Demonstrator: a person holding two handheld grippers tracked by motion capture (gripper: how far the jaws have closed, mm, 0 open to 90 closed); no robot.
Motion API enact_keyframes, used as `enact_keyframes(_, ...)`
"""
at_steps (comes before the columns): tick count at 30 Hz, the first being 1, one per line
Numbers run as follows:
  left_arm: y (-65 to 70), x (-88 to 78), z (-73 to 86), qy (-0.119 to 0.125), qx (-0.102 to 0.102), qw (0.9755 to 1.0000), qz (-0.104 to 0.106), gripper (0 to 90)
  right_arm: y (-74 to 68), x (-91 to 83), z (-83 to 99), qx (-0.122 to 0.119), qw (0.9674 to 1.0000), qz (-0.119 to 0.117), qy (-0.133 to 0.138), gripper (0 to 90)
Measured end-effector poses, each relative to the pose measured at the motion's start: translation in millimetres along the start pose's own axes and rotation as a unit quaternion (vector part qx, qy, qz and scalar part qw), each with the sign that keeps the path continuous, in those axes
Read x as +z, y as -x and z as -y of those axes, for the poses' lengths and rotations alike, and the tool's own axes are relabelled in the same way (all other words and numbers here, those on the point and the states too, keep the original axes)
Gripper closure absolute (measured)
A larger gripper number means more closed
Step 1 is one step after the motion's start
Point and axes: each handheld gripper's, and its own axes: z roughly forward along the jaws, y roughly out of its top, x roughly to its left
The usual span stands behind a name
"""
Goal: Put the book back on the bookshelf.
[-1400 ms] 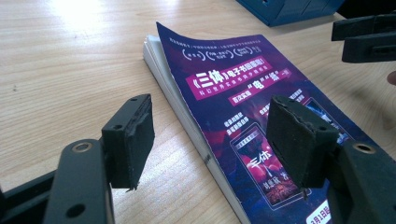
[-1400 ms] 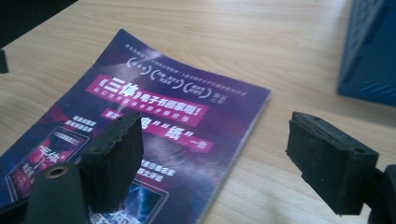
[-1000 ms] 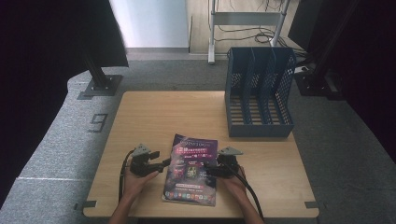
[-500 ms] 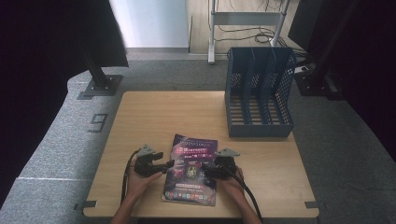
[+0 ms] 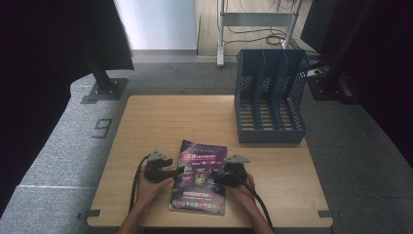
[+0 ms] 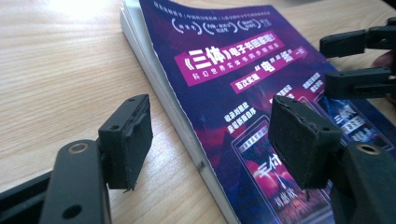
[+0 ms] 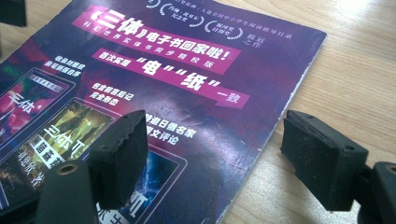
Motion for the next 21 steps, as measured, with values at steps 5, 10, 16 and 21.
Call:
enact_keyframes(5, 7.5, 14.4, -2.2, -0.015, 0.016, 0.9998, 0.004, 30.4, -0.7, -0.2, 0.2, 0.0, 1.0, 0.0, 0.0, 23.5)
enact_keyframes(10, 9.2, 20.2, -2.0, -0.023, 0.019, 0.9995, -0.004, 29.5, -1.3, -0.5, 0.5, 0.002, 1.0, 0.001, 0.001, 24.2)
enact_keyframes(16, 7.6, 23.7, -1.8, -0.032, 0.012, 0.9994, -0.005, 27.9, -1.5, -0.4, 0.5, 0.001, 1.0, 0.002, 0.001, 24.2)
enact_keyframes(21, 7.2, 24.3, -3.0, -0.031, 0.003, 0.9995, -0.003, 28.0, -1.6, -0.4, 0.5, 0.001, 1.0, 0.002, 0.001, 24.3)
